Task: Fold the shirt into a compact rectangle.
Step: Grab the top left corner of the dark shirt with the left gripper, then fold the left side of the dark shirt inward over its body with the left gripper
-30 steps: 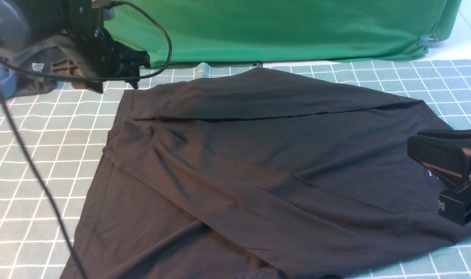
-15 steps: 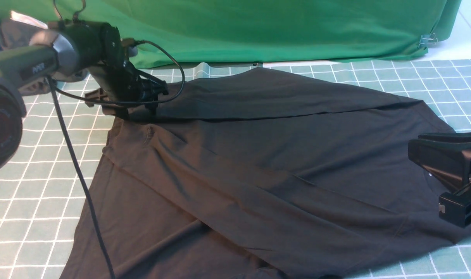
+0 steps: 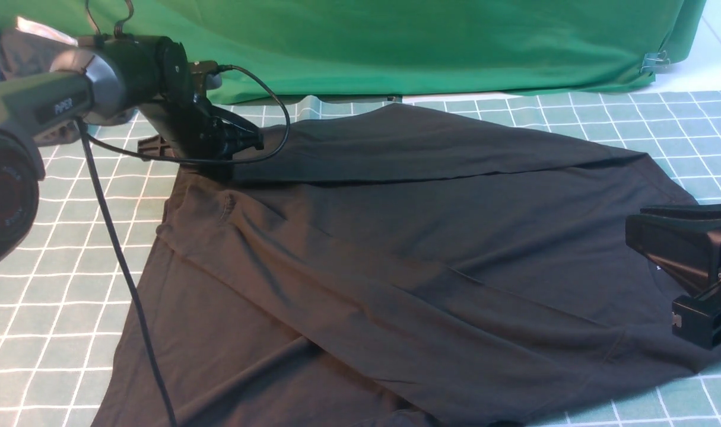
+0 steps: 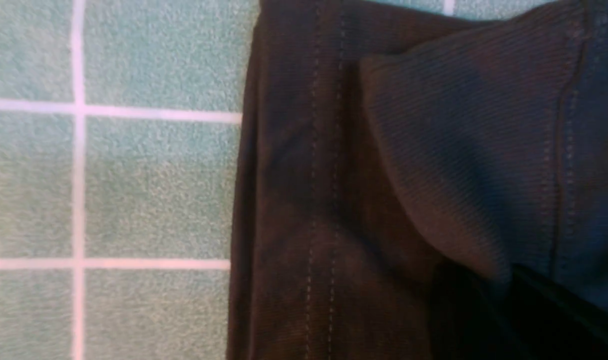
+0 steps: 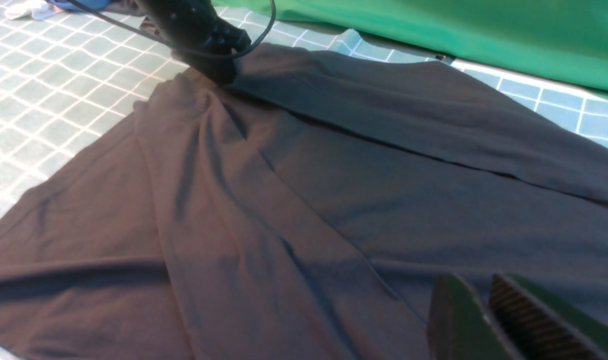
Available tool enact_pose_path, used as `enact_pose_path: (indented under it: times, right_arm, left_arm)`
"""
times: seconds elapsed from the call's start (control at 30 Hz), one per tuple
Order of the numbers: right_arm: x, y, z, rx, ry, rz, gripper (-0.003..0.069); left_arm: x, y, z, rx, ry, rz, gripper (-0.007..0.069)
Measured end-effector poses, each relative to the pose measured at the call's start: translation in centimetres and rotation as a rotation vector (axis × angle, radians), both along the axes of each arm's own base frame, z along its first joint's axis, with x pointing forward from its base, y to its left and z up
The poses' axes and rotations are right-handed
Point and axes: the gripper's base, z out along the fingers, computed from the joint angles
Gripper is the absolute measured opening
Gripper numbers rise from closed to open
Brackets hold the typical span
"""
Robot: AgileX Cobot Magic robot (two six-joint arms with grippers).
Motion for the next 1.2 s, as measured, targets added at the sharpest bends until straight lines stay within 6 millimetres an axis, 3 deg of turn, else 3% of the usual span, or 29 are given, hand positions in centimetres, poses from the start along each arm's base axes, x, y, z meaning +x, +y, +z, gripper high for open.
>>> enact_pose_path:
  times: [0.5, 0.7, 0.73, 0.83, 1.0, 1.13, 1.2]
  right_arm:
    - [0.0, 0.0, 0.0, -0.001, 0.001, 0.000, 0.0093]
    - [0.4, -0.4, 0.1, -0.046, -0.050, -0.016, 0.0093]
    - [0.4, -0.4, 0.1, -0.046, -0.050, -0.016, 0.0093]
    - [0.9, -1.3, 0.2, -0.070, -0.072, -0.071, 0.0079]
    - [1.8, -2.8, 0.2, -0.080, -0.074, -0.177, 0.0022]
    - [2.2, -3.9, 0.2, -0.084, -0.072, -0.250, 0.0019]
    - [2.4, -4.5, 0.2, -0.086, -0.073, -0.285, 0.0019]
  left_arm:
    - [-1.7, -0.1, 6.5, -0.017, -0.058, -0.043, 0.0021]
    - [-4.4, -0.2, 11.3, -0.040, -0.032, -0.063, 0.0021]
    - [-4.4, -0.2, 11.2, -0.040, -0.030, -0.063, 0.0021]
    - [-6.7, -0.2, 13.6, -0.053, -0.022, -0.067, 0.0021]
    - [-10.3, -0.1, 14.2, -0.067, -0.008, -0.063, 0.0021]
    - [-13.5, -0.2, 13.0, -0.085, 0.050, -0.058, 0.0021]
    - [-16.1, -0.5, 11.6, -0.089, 0.093, -0.059, 0.0021]
